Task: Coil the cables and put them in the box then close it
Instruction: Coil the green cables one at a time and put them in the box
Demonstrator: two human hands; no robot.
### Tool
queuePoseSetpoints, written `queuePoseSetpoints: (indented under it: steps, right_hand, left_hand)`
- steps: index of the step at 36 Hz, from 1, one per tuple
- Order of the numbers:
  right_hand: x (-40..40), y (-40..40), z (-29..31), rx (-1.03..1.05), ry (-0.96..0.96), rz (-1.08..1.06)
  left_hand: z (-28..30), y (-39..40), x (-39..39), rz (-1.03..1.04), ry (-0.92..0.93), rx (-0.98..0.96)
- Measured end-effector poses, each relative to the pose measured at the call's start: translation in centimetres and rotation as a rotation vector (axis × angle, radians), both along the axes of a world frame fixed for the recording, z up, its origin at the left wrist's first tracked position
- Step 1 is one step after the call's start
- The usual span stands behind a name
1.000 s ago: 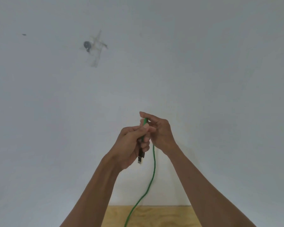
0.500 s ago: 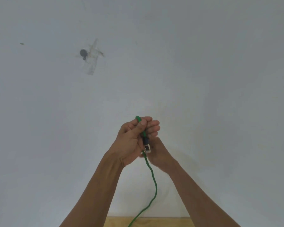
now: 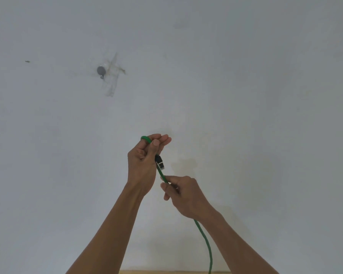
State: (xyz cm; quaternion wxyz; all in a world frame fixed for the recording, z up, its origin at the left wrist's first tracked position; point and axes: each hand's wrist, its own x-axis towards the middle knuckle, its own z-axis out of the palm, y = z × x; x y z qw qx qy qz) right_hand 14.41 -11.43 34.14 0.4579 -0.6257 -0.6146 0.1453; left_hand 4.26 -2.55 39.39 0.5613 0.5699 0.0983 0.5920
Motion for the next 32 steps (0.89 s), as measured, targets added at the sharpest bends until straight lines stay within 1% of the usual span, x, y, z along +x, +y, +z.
queuePoseSetpoints:
  steps: [2,3,7,9,13,16,19,23,25,28,30,32]
  right_hand:
    - [-0.1,0.1,0.0,-0.016,-0.058,0.005]
    - [-0.1,0.1,0.1,-0.007,-0.089,-0.004]
    - [0.8,0.1,0.8,0.099,-0.215,-0.141]
    - [1.4,-0.1,1.6,0.116,-0.254,-0.158]
    - [2.6,-0.6,4.6,0.123,-0.267,-0.072]
    - [3.7,-0.7,6.8,0.140,-0.235,0.015]
    - [4.5,-0.1,7.9,0.205,-0.055,0.093]
    - [5.2,0.7,8.1,0.283,0.206,0.138]
    - [5.3,0.8,7.4,0.278,0.314,0.143]
    - [4.5,0.6,5.8,0.210,0.479,0.228]
    - [3.8,0.4,4.5,0.135,0.467,0.196]
    - [3.4,0.0,3.3,0.086,0.365,0.131]
  left_hand:
    - [-0.1,0.1,0.2,0.008,-0.022,-0.015]
    - [-0.3,0.2,0.2,0.024,0.002,0.007]
    - [-0.9,0.8,-0.5,0.083,0.237,0.166]
    - [-1.4,1.0,-0.8,0.094,0.375,0.201]
    - [-2.7,1.0,-1.4,0.070,0.655,0.241]
    - [-2.9,-0.3,-1.8,-0.066,0.715,0.166]
    - [-2.4,-2.0,-1.7,-0.255,0.678,0.040]
    - [-1.0,-3.5,-1.4,-0.509,0.458,-0.153]
    - [-0.3,-4.0,-1.1,-0.589,0.365,-0.167]
    - [0.5,-4.4,-0.4,-0.645,0.224,-0.129]
    - [1.1,-4.3,0.0,-0.654,0.136,-0.113]
    - [2.0,-3.8,0.3,-0.639,0.072,-0.111]
